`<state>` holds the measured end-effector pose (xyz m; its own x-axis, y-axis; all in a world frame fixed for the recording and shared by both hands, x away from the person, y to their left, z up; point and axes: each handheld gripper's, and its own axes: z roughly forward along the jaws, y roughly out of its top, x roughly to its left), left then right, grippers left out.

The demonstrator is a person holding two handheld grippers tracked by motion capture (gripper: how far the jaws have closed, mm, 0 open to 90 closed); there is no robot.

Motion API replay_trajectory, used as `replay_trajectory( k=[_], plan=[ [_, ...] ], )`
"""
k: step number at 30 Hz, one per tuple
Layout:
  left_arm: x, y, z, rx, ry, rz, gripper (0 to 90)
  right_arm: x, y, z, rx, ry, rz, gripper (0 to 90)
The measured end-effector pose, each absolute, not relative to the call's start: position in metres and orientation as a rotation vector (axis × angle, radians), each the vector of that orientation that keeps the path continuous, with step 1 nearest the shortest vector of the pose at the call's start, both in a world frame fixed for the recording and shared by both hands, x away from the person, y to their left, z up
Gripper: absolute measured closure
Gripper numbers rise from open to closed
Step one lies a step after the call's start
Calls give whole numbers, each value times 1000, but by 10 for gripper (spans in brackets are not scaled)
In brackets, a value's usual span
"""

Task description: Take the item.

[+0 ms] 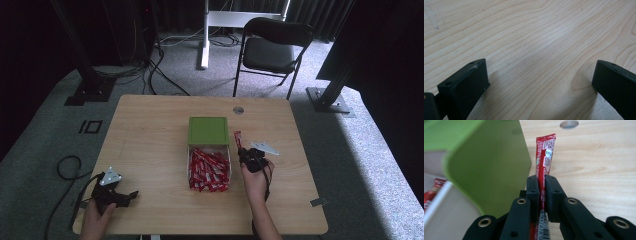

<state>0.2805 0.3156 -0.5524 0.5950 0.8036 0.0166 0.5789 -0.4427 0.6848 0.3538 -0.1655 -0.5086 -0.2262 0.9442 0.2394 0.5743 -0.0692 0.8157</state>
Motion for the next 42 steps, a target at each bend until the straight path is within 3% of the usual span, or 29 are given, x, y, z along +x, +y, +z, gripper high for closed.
replay_trajectory(
  k=[11, 25, 35, 42],
  plan=[
    [281, 316, -553, 2179, 1088, 453, 14, 360, -160, -542, 1730, 1826, 1181, 823],
    [281, 316, -552, 2179, 1088, 454, 15, 361, -151, -550, 1747, 1863, 1154, 814],
    [281, 316, -552, 2181, 1089, 453, 15, 360, -154, -544, 1734, 1897, 1155, 645],
    [281, 316, -552, 2180, 1089, 453, 15, 357, -166, -531, 1663, 1921, 1130, 582]
  ],
)
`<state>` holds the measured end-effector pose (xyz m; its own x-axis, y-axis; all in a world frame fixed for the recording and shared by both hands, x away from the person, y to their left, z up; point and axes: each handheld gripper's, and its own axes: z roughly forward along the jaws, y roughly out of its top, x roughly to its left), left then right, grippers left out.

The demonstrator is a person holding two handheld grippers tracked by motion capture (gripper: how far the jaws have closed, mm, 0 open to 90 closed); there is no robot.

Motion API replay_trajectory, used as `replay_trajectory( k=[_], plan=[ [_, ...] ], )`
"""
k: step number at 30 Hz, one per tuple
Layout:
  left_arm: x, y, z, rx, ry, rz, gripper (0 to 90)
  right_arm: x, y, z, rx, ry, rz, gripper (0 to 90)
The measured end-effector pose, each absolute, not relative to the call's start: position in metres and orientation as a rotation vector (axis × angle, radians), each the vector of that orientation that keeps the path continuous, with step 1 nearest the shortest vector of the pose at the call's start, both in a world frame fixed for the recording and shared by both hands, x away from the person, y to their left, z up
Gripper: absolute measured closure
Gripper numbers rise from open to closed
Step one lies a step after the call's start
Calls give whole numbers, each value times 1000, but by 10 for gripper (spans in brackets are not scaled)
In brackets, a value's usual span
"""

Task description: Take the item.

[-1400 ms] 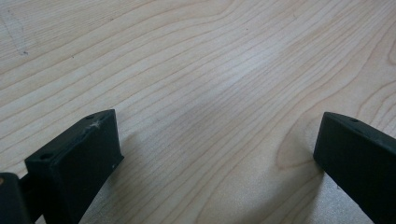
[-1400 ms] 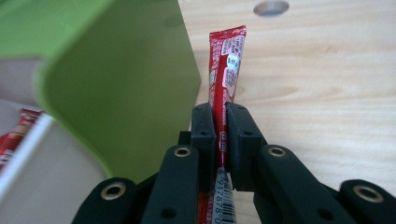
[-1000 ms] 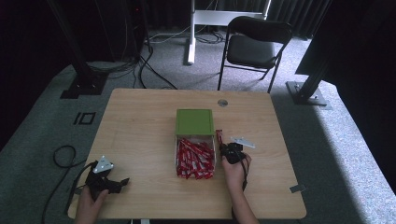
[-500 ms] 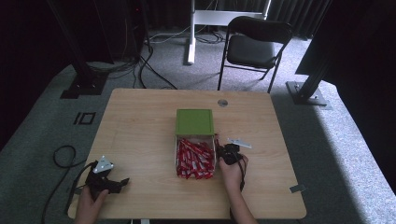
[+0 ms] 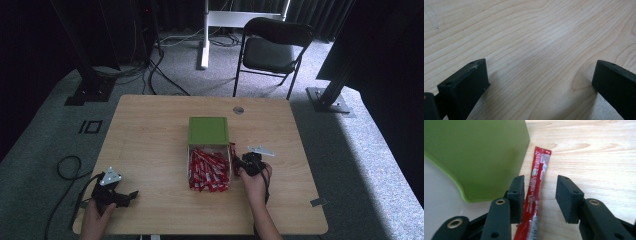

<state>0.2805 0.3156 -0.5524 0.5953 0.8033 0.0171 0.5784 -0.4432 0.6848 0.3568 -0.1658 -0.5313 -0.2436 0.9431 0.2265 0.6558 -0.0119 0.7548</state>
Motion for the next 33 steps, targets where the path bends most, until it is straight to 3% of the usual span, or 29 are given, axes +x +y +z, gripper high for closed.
replay_trajectory(
  k=[30, 33],
  plan=[
    [281, 316, -552, 2180, 1089, 452, 15, 331, -242, -513, 1497, 1891, 1137, 339],
    [281, 316, -552, 2181, 1089, 453, 15, 326, -253, -515, 1528, 1886, 1122, 273]
  ],
)
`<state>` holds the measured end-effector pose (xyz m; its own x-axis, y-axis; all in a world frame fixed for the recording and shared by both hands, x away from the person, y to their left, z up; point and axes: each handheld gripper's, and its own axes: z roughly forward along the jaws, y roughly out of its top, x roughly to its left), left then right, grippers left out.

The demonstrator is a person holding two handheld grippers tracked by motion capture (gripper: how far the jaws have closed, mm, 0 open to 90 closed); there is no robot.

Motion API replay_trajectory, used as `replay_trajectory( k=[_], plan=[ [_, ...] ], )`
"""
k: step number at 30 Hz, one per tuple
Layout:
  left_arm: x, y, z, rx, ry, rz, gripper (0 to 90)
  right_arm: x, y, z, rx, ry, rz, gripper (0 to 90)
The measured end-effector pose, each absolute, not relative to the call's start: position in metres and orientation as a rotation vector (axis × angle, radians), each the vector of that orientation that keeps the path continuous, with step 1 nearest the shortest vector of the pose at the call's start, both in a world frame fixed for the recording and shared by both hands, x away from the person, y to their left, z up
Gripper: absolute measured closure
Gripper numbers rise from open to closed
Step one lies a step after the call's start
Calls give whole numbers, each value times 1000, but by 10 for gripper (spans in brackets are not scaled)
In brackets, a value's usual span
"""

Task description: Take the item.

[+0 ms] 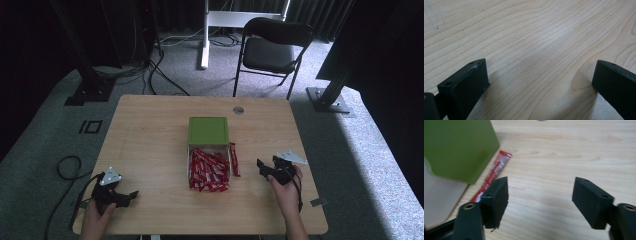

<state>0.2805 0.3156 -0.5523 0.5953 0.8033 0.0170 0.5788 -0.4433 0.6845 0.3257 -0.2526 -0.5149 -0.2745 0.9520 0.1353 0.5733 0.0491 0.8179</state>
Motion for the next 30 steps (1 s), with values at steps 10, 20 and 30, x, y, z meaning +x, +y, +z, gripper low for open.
replay_trajectory(
  k=[10, 20, 30],
  plan=[
    [281, 316, -552, 2181, 1089, 453, 15, 315, -274, -525, 1512, 1953, 1071, 171],
    [281, 316, -552, 2179, 1088, 453, 15, 300, -288, -540, 1534, 1949, 1017, 171],
    [281, 316, -552, 2179, 1088, 453, 15, 290, -290, -554, 1568, 1896, 903, 169]
  ],
)
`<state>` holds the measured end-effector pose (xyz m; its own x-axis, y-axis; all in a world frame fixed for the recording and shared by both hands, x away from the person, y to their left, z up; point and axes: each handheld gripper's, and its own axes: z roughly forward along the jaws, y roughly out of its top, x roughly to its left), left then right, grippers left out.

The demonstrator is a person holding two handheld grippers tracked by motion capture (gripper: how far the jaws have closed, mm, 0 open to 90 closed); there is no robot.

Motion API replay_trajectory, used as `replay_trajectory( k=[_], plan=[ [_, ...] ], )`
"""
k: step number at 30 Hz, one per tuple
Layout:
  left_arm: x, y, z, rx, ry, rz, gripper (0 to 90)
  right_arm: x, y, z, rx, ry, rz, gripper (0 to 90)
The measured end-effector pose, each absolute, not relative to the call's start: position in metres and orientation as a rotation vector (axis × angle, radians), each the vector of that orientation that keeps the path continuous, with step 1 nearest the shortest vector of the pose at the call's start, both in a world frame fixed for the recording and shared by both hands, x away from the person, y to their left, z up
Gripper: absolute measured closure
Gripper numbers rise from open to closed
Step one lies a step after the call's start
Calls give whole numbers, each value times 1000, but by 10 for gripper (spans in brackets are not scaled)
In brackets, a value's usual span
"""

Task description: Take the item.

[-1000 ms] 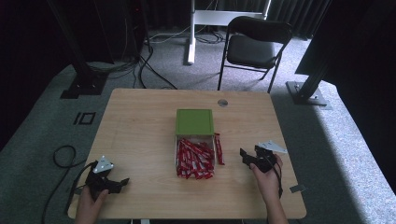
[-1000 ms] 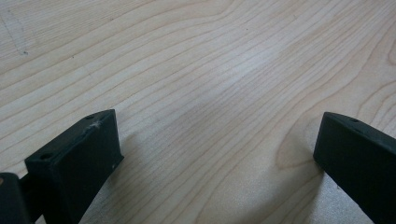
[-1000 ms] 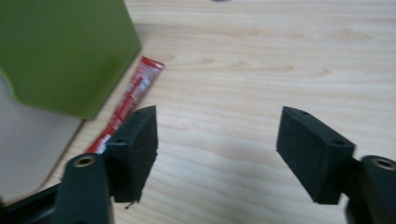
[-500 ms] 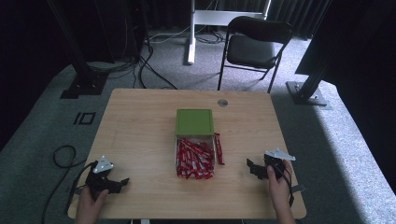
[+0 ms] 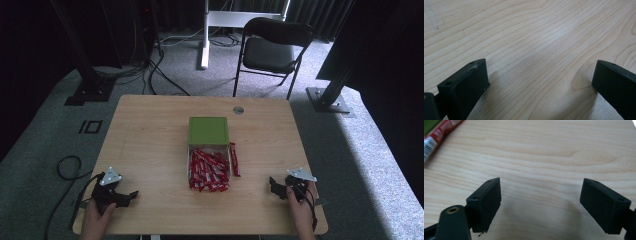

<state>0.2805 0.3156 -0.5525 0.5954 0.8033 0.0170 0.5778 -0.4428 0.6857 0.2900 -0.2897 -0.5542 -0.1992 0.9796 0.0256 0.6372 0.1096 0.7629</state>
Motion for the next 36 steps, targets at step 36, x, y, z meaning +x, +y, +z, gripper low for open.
replay_trajectory(
  k=[36],
  plan=[
    [281, 316, -553, 2179, 1088, 453, 14, 278, -309, -559, 1738, 1763, 779, 124]
  ],
)
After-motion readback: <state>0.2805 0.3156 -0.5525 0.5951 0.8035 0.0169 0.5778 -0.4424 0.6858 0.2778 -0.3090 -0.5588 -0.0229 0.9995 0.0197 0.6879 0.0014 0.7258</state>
